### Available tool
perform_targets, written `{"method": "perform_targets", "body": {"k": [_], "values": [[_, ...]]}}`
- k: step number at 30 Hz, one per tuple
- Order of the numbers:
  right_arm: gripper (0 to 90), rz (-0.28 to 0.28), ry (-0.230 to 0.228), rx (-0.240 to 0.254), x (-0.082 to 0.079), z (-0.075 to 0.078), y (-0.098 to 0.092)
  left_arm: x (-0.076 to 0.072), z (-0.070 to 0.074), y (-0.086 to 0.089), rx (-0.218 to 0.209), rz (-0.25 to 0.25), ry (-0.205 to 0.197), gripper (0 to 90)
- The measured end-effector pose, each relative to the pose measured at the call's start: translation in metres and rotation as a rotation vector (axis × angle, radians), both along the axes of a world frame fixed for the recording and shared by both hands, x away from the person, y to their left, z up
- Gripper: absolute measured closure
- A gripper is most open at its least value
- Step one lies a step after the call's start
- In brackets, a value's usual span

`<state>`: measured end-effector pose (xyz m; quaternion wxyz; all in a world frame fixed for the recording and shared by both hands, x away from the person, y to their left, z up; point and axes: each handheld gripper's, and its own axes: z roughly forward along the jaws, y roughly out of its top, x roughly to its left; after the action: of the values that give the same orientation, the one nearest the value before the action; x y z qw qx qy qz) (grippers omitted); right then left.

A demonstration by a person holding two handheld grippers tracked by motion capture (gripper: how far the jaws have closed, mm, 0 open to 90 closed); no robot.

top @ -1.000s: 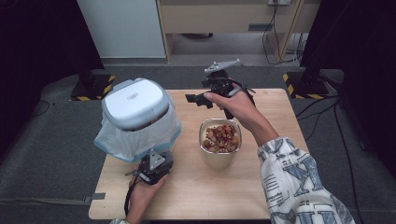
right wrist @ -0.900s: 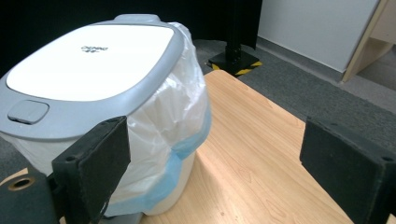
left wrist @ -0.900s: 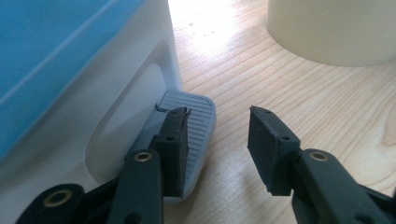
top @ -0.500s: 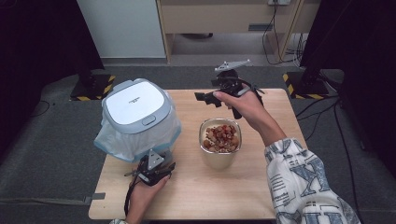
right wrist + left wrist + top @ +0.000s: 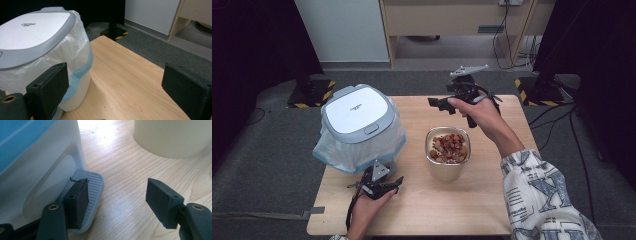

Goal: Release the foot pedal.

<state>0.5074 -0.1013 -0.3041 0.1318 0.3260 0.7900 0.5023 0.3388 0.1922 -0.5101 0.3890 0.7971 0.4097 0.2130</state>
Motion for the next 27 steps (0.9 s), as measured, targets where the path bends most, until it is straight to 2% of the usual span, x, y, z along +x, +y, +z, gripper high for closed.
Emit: {"method": "perform_targets", "body": {"k": [3, 18, 21, 22, 24, 27], "values": [[7.5, -0.015, -0.002, 0.005, 0.0, 0.0, -0.005, 0.0, 0.0, 0.0, -0.002, -0.002, 0.001, 32.8], [7.1, -0.183, -0.026, 0.017, -0.003, -0.009, -0.054, 0.0, 0.0, -0.001, 0.001, -0.016, 0.004, 27.5], [7.8, -0.232, -0.049, 0.016, -0.006, -0.012, -0.064, 0.0, -0.001, -0.002, 0.004, -0.02, 0.009, 26.9], [7.8, -0.232, -0.049, 0.016, -0.006, -0.012, -0.064, 0.0, -0.001, -0.002, 0.004, -0.02, 0.009, 26.8], [8.0, -0.287, -0.061, 0.003, -0.009, -0.015, -0.074, 0.0, -0.001, -0.003, 0.0, -0.021, 0.008, 26.8], [7.9, -0.326, -0.059, -0.001, -0.012, -0.021, -0.082, 0.0, -0.001, -0.002, 0.0, -0.022, 0.008, 26.6]]}}
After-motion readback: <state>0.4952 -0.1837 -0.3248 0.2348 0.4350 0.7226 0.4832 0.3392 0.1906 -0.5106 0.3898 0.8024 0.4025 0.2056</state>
